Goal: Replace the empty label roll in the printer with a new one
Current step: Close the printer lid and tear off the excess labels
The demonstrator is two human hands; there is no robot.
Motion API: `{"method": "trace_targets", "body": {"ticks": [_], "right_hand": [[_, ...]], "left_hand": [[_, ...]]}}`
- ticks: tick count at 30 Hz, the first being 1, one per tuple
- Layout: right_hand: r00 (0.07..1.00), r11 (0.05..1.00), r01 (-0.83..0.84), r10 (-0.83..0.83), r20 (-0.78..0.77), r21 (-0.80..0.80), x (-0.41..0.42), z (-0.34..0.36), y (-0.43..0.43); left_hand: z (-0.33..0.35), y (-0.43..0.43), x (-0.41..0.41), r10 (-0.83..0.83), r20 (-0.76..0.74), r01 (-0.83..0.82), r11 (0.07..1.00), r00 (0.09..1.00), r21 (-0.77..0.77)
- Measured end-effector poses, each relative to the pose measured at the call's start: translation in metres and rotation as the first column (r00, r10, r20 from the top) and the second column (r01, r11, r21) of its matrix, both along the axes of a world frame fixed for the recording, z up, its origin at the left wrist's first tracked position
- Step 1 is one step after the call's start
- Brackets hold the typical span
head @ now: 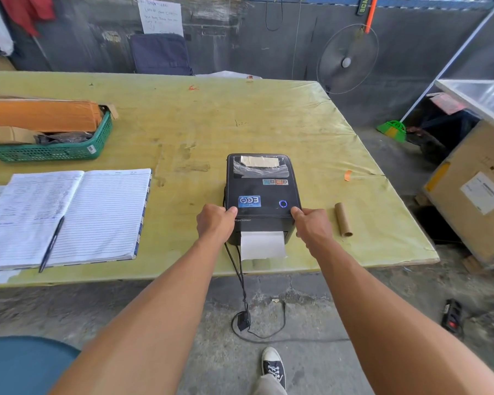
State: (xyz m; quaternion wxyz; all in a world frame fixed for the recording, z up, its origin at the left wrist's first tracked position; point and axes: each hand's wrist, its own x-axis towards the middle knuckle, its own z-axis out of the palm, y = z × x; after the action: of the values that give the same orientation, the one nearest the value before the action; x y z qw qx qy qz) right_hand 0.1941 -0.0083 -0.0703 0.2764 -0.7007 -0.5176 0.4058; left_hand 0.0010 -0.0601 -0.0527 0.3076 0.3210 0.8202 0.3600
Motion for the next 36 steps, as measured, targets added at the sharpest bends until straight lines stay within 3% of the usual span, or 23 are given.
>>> {"method": "trace_targets", "body": {"ticks": [36], "right_hand": [[1.000,1.000,0.018,-0.018,0.013,-0.022,-0.0005,0.0017,-0.0025]], "left_hand": [[0.0022,-0.0033,0.0019,0.006,-0.015,-0.006,1.000,1.000,-0.004]]}}
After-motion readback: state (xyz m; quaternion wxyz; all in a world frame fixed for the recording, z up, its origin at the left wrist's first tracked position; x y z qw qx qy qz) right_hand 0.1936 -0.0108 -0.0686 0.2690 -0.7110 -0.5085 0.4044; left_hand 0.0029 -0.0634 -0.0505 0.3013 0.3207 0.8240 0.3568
